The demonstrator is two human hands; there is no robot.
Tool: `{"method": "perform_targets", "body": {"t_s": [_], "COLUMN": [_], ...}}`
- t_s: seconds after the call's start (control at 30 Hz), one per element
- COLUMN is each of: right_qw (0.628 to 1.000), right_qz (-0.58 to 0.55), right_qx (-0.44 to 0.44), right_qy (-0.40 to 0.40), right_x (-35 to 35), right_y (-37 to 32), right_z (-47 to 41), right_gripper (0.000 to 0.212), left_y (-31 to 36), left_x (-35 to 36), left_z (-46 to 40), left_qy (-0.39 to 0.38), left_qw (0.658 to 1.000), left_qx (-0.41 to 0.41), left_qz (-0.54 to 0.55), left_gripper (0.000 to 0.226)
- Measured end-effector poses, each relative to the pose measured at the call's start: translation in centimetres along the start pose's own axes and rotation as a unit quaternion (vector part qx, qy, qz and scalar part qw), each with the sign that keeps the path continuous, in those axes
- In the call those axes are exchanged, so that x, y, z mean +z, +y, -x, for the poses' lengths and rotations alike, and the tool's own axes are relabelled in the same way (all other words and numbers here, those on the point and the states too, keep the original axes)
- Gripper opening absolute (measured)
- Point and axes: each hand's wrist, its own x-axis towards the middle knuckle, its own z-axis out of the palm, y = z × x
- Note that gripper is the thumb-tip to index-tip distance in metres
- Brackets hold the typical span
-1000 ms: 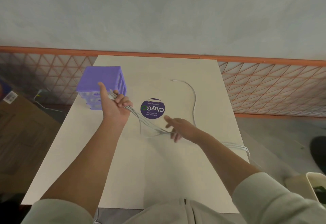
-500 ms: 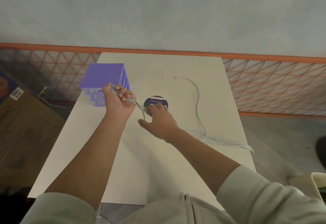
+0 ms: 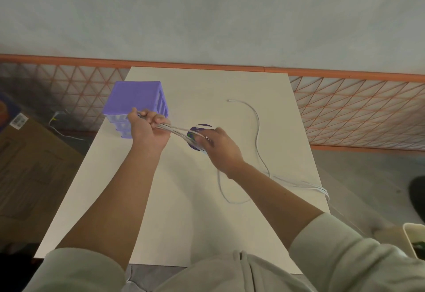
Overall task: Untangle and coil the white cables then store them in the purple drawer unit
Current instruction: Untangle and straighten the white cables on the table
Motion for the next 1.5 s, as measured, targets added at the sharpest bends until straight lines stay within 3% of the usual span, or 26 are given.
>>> {"method": "perform_targets", "body": {"t_s": [0.1,0.2,0.27,0.33,0.4,0.47,0.53,0.7,0.77,0.87,0.97,1.07,1.2,1.3,1.5], "right_qw": [0.998,0.975,0.959,0.973,0.988,0.976,0.964,0.967,0.980,0.993,0.996,0.996,0.981,0.957,0.938], "right_qz": [-0.012,-0.199,-0.254,-0.184,-0.008,0.158,0.218,0.238,0.173,0.033,0.035,0.073,0.155,0.208,0.210], "right_qx": [0.013,0.061,0.080,0.099,0.106,0.085,0.057,-0.014,-0.048,-0.026,-0.013,0.020,0.115,0.202,0.275], "right_qy": [-0.060,-0.078,-0.091,-0.096,-0.109,-0.123,-0.139,-0.089,-0.086,-0.107,-0.086,-0.053,-0.032,-0.027,-0.017], "right_x": [-0.6,-1.9,-2.3,-2.2,-1.9,-1.9,-1.8,-0.3,0.4,1.3,1.2,-0.1,-1.5,-2.7,-4.6], "right_y": [1.3,1.7,2.0,2.7,4.2,5.9,6.9,7.1,6.2,4.6,4.3,4.9,5.8,7.6,10.4], "right_z": [-0.4,-0.4,0.0,0.3,0.7,1.2,1.5,1.4,1.4,1.7,2.3,2.9,2.7,2.8,3.0], "right_gripper": [0.029,0.023,0.022,0.036,0.045,0.051,0.048,0.041,0.047,0.047,0.034,0.032,0.063,0.063,0.055], "left_y": [0.3,0.2,0.5,1.0,1.4,1.6,1.4,1.3,1.4,1.3,1.6,2.2,2.5,2.9,2.7], "left_x": [-0.2,-0.7,-1.0,-1.2,-1.4,-1.5,-1.7,-1.9,-1.8,-1.6,-1.7,-2.1,-3.2,-3.9,-5.6], "left_z": [-0.1,-0.3,-0.5,-0.8,-1.0,-1.1,-1.1,-0.9,-0.9,-1.0,-1.0,-1.0,-1.2,-1.5,-1.6], "left_qy": [0.011,0.021,0.027,0.031,0.033,0.036,0.041,0.039,0.036,0.038,0.039,0.044,0.053,0.065,0.089], "left_qw": [1.000,0.999,0.999,0.999,0.998,0.998,0.998,0.996,0.996,0.996,0.995,0.995,0.995,0.995,0.994], "left_qx": [0.004,0.009,0.011,0.016,0.022,0.025,0.023,0.020,0.022,0.026,0.028,0.034,0.051,0.058,0.065], "left_qz": [0.014,0.027,0.033,0.042,0.051,0.050,0.050,0.072,0.074,0.078,0.089,0.082,0.066,0.055,0.022], "left_gripper": [0.045,0.042,0.040,0.038,0.038,0.037,0.036,0.035,0.036,0.036,0.035,0.033,0.032,0.042,0.044]}}
